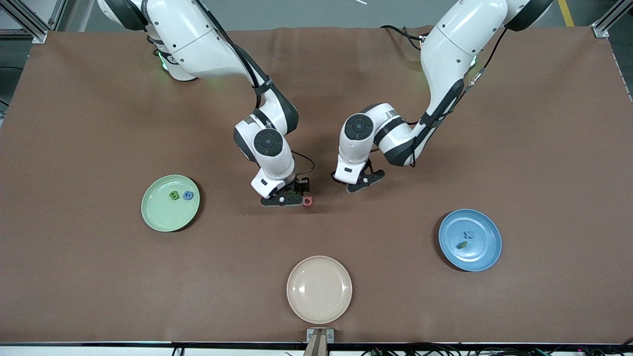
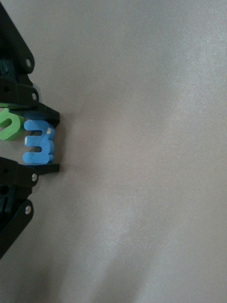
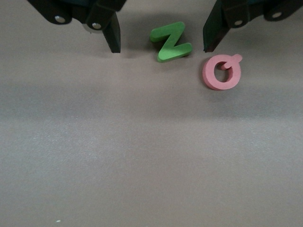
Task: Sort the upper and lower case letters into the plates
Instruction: 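Grasp the blue m with the left gripper while the right gripper grasps Z, then lower the m onto the blue plate and open the left gripper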
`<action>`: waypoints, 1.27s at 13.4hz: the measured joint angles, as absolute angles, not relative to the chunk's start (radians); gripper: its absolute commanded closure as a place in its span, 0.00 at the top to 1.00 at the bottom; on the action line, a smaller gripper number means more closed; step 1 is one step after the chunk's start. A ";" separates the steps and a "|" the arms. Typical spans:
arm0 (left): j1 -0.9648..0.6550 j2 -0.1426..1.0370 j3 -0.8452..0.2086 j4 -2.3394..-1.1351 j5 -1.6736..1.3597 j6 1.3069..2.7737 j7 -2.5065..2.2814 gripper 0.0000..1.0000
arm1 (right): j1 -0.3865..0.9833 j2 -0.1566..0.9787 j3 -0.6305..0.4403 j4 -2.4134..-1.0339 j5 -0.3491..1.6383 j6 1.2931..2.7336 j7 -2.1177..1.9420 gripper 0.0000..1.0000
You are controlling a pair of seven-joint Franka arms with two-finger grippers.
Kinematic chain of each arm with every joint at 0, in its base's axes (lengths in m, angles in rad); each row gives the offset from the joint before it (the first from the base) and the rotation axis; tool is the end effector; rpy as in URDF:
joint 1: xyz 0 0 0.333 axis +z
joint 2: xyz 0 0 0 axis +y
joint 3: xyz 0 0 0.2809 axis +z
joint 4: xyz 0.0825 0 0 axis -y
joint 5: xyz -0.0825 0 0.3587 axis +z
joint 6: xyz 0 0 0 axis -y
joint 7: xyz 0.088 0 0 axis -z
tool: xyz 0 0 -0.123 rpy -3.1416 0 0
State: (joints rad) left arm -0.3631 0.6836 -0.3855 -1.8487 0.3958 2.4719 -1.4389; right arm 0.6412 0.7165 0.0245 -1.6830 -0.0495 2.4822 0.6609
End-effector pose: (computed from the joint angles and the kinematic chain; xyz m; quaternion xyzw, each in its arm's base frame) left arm 0.4473 -0.4058 0.1508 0.9739 0.2270 0.0054 0.0052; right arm 0.5104 0.3989 0.1668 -0.9989 -0.0180 -0.0377 0.0192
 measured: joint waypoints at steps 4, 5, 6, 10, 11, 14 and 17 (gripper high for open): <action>-0.304 0.664 -0.373 -1.828 0.400 2.474 -1.363 0.00 | 0.643 0.726 0.024 -1.683 -0.062 2.485 0.661 0.72; -0.260 0.647 -0.372 -1.820 0.400 2.474 -1.304 0.00 | 0.643 0.727 0.024 -1.683 -0.062 2.487 0.661 0.72; -0.210 0.630 -0.371 -1.813 0.401 2.473 -1.235 0.00 | 0.643 0.729 0.024 -1.683 -0.062 2.489 0.661 0.71; -0.017 0.597 -0.369 -1.794 0.402 2.455 -0.900 0.01 | 0.647 0.732 0.024 -1.683 -0.062 2.489 0.661 0.53; 0.019 0.594 -0.368 -1.792 0.402 2.448 -0.829 0.01 | 0.647 0.734 0.024 -1.683 -0.062 2.489 0.661 0.42; 0.113 0.591 -0.367 -1.792 0.403 2.440 -0.607 0.08 | 0.648 0.734 0.020 -1.681 -0.064 2.486 0.661 0.00; 0.210 0.592 -0.365 -1.796 0.403 2.433 -0.404 0.32 | 0.630 0.732 0.006 -1.677 -0.064 2.465 0.657 0.00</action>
